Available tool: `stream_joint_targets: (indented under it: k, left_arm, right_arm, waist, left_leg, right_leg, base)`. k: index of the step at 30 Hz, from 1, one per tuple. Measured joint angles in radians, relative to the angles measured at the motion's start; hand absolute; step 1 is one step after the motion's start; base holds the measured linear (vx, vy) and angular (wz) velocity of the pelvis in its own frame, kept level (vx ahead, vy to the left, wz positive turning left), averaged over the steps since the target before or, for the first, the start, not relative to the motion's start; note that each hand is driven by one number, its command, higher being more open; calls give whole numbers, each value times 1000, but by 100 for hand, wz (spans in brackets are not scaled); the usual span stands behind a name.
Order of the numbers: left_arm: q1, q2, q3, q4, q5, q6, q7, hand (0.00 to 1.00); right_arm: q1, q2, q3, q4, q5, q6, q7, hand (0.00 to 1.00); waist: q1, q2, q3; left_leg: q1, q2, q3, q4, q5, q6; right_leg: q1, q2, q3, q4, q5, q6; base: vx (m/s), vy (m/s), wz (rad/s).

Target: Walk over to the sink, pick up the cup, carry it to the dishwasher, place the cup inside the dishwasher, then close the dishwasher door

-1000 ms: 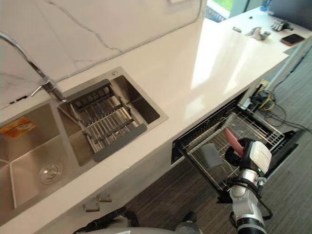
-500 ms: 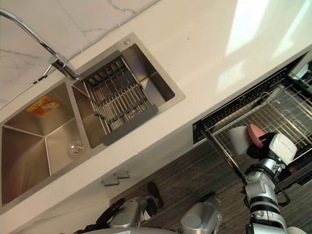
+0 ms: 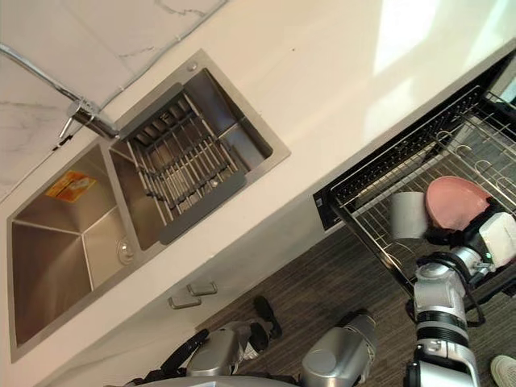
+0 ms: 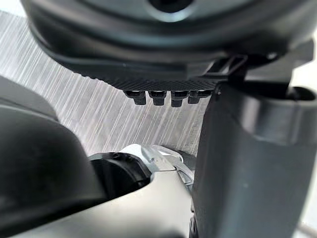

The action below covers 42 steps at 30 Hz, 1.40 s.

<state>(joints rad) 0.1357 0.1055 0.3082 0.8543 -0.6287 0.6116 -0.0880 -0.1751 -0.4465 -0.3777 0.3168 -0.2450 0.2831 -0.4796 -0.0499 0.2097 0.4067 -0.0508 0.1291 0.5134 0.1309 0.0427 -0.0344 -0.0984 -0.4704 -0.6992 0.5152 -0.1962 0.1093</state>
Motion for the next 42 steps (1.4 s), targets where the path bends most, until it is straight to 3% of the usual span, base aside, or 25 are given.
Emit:
stream_joint_targets:
  k: [4, 7, 9, 14, 16, 19, 20, 21, 24, 25, 28, 37, 42]
  left_arm:
    - [10, -10, 15, -17, -65, 50, -4, 100]
    - [19, -8, 22, -20, -97, 56, 4, 100]
    - [22, 6, 42, -13, -99, 57, 37, 100]
    - [43, 17, 85, 11, -114, 59, 115, 100]
    - [57, 21, 99, 39, -140, 58, 161, 100]
    - [60, 18, 103, 79, -163, 45, 186, 100]
    - [60, 15, 104, 86, -168, 39, 190, 100]
    - [60, 3, 104, 91, -167, 22, 197, 100]
    - [69, -25, 105, 95, -156, -23, 195, 100]
    - [69, -35, 104, 94, -142, -36, 192, 100]
    - [76, -50, 108, 62, -55, -83, 147, 100]
    - [80, -49, 108, 48, 130, -174, 82, 100]
    - [81, -52, 120, 50, 185, -224, 48, 100]
  right_arm:
    - [60, 47, -51, -181, 73, -68, 117, 100]
    - [114, 83, -103, -286, 160, -178, 129, 100]
    - [165, 125, -222, -317, 233, -253, 118, 100]
    - [241, 182, -486, -201, 500, -410, 90, 100]
    - [291, 221, -536, -64, 725, -507, 146, 100]
    - [326, 318, -558, 138, 958, -578, 265, 100]
    - [327, 339, -556, 169, 1008, -578, 299, 100]
    - [327, 386, -538, 210, 1083, -575, 354, 100]
    - [329, 450, -384, 230, 1126, -527, 470, 100]
    - [326, 449, -301, 230, 1125, -505, 526, 100]
    - [315, 434, -236, 234, 1104, -486, 597, 100]
    - [262, 295, -82, 323, 981, -442, 612, 100]
    - [232, 221, 26, 355, 946, -379, 612, 100]
  waist:
    - [9, -14, -3]
    - [6, -49, -22]
    - [-1, -83, -56]
    - [-30, -139, -120]
    - [-45, -150, -164]
    - [-52, -152, -176]
    - [-52, -152, -177]
    - [-51, -135, -187]
    - [-39, -116, -201]
    - [-20, -111, -207]
    - [30, -123, -213]
    - [66, -146, -228]
    - [115, -153, -236]
  left_leg:
    - [51, 41, 31, 18, -12, -12]
    - [77, 74, 73, 24, -21, -21]
    - [83, 94, 83, 22, -24, -25]
    - [119, 112, 135, 3, -24, -26]
    - [134, 113, 166, -14, -24, -26]
    - [166, 113, 181, -25, -24, -27]
    - [169, 113, 181, -26, -23, -27]
    - [174, 111, 179, -36, -18, -35]
    - [173, 99, 159, -69, -4, -56]
    - [172, 94, 143, -82, 0, -62]
    - [147, 82, 94, -112, 15, -71]
    - [98, 40, -9, -132, 53, -34]
    - [85, 38, -72, -121, 62, -27]
  right_leg:
    - [48, 78, 59, -99, 34, 2]
    - [60, 133, 95, -159, 54, -3]
    - [70, 167, 104, -203, 69, -6]
    - [110, 227, 134, -317, 120, -8]
    - [123, 249, 150, -378, 148, -6]
    - [171, 268, 151, -439, 174, -4]
    - [177, 271, 149, -449, 178, -3]
    - [188, 271, 141, -467, 190, -4]
    - [203, 271, 111, -486, 204, -2]
    - [211, 272, 94, -495, 211, 0]
    - [222, 279, 43, -533, 238, -1]
    - [260, 275, -57, -592, 281, 10]
    - [295, 280, -121, -592, 283, 9]
  base:
    - [-2, -19, -39]
    - [-15, -22, -45]
    - [19, -48, -30]
    - [57, -4, -31]
    - [43, 30, -31]
    - [15, 14, -13]
    - [-47, 13, 0]
    - [-65, 35, 11]
    - [-79, 38, 26]
    - [-103, 29, 41]
    - [-123, 25, 50]
    - [-75, 37, 34]
    - [-1, 34, 33]
